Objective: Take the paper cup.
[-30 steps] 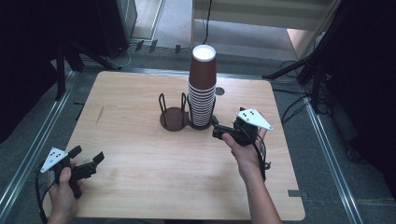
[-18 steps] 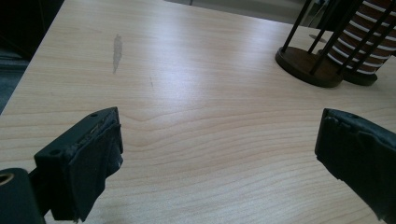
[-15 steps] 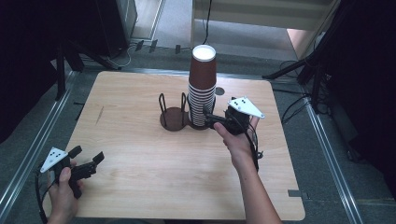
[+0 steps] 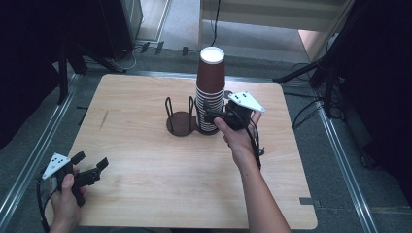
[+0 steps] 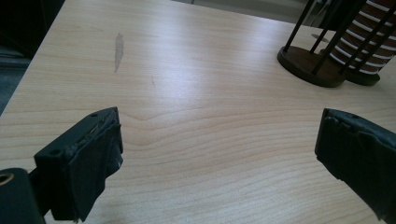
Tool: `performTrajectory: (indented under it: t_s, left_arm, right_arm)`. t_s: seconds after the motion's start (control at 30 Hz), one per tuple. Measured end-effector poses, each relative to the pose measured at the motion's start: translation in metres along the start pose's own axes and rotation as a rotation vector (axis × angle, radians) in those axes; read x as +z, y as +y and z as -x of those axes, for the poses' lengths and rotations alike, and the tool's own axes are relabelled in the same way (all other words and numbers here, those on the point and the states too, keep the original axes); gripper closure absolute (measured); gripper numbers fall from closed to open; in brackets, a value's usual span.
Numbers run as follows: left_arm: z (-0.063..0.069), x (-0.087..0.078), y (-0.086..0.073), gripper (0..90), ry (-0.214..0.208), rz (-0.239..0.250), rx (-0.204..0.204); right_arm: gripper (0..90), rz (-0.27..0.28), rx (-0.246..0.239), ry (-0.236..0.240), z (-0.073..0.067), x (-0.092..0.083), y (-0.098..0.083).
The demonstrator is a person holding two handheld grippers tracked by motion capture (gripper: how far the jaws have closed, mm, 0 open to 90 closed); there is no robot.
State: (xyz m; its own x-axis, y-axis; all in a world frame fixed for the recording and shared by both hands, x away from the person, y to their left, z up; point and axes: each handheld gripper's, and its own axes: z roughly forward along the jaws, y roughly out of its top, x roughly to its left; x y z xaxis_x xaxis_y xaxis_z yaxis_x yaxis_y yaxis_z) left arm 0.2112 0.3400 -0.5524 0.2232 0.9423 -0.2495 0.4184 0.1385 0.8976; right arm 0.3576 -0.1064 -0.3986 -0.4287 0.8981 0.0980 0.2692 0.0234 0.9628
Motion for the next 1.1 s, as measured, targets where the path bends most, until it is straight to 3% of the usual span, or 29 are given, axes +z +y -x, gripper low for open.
performTrajectory:
  t_s: [0.43, 0.6, 0.7, 0.9, 1.1]
  left_arm:
    - [0.000, 0.000, 0.000, 1.6, -0.012, -0.003, 0.002]
    - [0.000, 0.000, 0.000, 1.6, -0.014, -0.001, 0.000]
    - [-0.001, 0.000, 0.000, 1.6, -0.016, 0.002, -0.003]
    - [-0.001, 0.001, 0.000, 1.6, -0.023, -0.004, -0.008]
    - [-0.001, -0.001, 0.000, 1.6, -0.029, 0.007, -0.008]
  right_arm:
    - [0.0, 0.025, 0.001, -0.044, -0.006, 0.022, 0.021]
    - [0.0, 0.037, 0.028, -0.041, -0.011, 0.031, 0.028]
    - [0.0, 0.048, 0.001, -0.057, -0.016, 0.038, 0.030]
    - [0.5, 0.047, -0.008, -0.093, -0.017, 0.049, 0.032]
    - [7.0, 0.063, -0.036, -0.105, -0.017, 0.054, 0.032]
